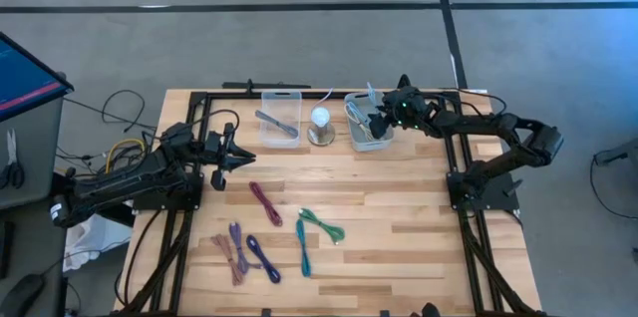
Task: Pick & Place USB Port
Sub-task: Put the light blue charger cable into the gray bin, then put the green charger cable into the gray bin
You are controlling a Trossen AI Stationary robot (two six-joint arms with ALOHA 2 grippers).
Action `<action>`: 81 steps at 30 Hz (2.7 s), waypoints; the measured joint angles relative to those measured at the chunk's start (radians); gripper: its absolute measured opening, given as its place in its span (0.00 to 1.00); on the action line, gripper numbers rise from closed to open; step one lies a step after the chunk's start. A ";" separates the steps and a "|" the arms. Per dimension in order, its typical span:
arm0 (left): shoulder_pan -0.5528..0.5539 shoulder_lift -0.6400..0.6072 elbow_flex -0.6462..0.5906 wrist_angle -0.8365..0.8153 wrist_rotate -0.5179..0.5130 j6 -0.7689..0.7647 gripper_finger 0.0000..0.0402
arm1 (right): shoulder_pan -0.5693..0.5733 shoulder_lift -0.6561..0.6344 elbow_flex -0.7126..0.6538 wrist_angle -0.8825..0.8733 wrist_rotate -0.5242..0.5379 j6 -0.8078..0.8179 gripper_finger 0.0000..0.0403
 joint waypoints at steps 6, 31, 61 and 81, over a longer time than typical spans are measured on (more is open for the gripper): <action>0.000 0.000 0.000 0.000 0.000 0.000 0.11 | 0.002 -0.028 0.009 -0.016 -0.002 -0.043 0.55; 0.000 0.000 0.000 0.000 0.000 0.000 0.11 | 0.106 0.056 0.324 -0.565 0.129 -0.042 0.62; 0.000 0.000 0.000 0.000 0.000 -0.003 0.11 | 0.341 0.099 0.449 -0.604 0.005 -0.077 0.63; 0.000 0.000 0.000 0.045 0.000 -0.003 0.11 | 0.486 0.128 0.449 -0.578 -0.162 -0.096 0.55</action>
